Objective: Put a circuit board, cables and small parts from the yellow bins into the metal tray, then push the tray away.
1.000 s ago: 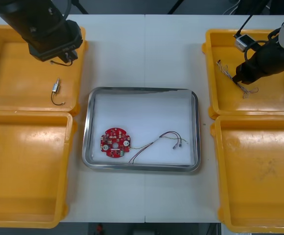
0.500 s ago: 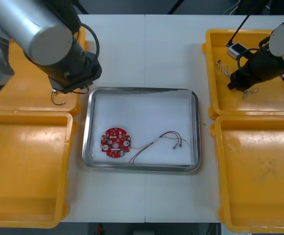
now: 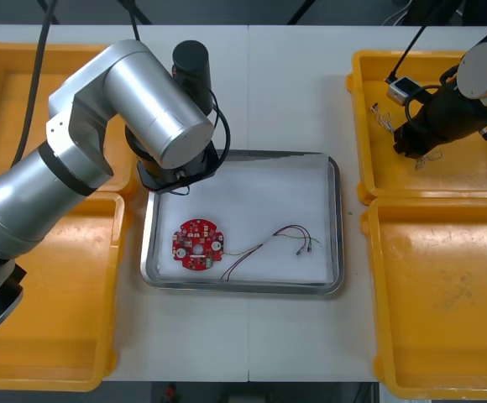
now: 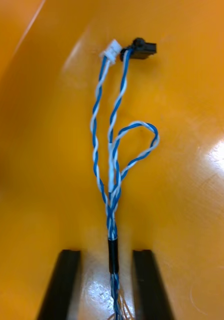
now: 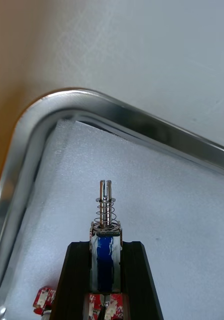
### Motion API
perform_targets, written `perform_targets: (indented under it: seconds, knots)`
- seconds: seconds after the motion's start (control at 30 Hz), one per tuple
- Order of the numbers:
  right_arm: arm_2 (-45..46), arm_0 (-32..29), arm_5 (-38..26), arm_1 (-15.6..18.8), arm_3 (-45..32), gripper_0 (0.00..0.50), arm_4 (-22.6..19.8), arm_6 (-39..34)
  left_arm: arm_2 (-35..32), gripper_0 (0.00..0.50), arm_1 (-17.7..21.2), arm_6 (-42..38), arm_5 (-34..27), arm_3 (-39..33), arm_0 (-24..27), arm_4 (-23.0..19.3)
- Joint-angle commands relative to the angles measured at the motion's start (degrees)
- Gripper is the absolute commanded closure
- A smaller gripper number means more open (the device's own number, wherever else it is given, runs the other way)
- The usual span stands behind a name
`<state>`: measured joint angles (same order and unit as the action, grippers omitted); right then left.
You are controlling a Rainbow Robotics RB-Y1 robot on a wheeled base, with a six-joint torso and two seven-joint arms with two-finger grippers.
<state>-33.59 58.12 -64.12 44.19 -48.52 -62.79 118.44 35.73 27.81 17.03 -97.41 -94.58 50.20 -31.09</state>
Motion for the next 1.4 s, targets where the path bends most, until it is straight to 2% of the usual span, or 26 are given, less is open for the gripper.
perform_targets:
  seconds: [0.03,0.27,0.4,0.53,0.6,0.67,0.7,0.77,0.87,0.93,1.03,1.17,1.4]
  knots:
    - [-1.04,1.82,0.05,-0.33,0.71,0.5,0.04,1.27,1.8,0.5,-1.97,-2.18,2.14,2.65,0.08,0.85]
    - [-0.34,2.17,0.05,0.37,0.62,0.5,0.65,2.32,4.61,0.5,-2.5,-2.79,2.58,2.82,-0.72,2.78]
    - [0.72,2.96,-0.22,2.31,-0.61,0.5,1.18,7.69,4.79,0.5,-2.41,-2.88,3.28,2.82,-1.59,3.05]
    - [5.9,3.05,-3.64,3.36,-1.31,0.5,1.27,12.61,4.96,0.479,-2.32,-2.79,3.46,2.82,-1.59,3.49]
    - [8.63,2.96,-6.37,4.06,-2.11,0.5,1.36,14.37,5.14,0.442,-2.32,-2.71,3.46,2.82,-1.59,4.02]
    - [11.62,2.96,-10.15,5.03,-4.22,0.5,1.71,15.68,5.66,0.358,-2.32,-2.53,3.72,2.82,-1.59,4.98]
    - [12.14,2.96,-11.03,5.29,-4.83,0.5,1.88,15.77,5.75,0.334,-2.32,-2.44,3.9,2.82,-1.59,5.33]
    - [13.81,2.96,-14.28,6.52,-7.99,0.5,2.32,15.51,5.93,0.241,-2.23,-2.53,4.25,2.82,-1.59,5.69]
    - [15.39,2.96,-17.62,7.84,-11.95,0.5,2.5,15.07,5.93,0.158,-1.97,-2.44,4.25,2.21,-1.59,5.69]
    - [17.42,2.79,-20.52,8.55,-14.5,0.5,2.76,14.63,5.93,0.081,-1.62,-2.79,4.16,0.98,-1.59,5.6]
    - [20.49,2.52,-23.95,8.55,-16.43,0.5,3.03,14.28,5.93,0.007,-0.83,-3.15,3.37,-1.13,-1.59,5.51]
    - [23.13,2.17,-27.38,8.55,-19.16,0.5,3.03,13.84,5.22,0.0,0.67,-3.5,0.91,-4.83,-1.42,3.84]
    - [26.73,-0.47,-30.98,8.55,-25.84,0.5,2.94,12.08,-0.66,0.0,5.59,-3.85,-8.06,-13.35,1.74,-7.15]
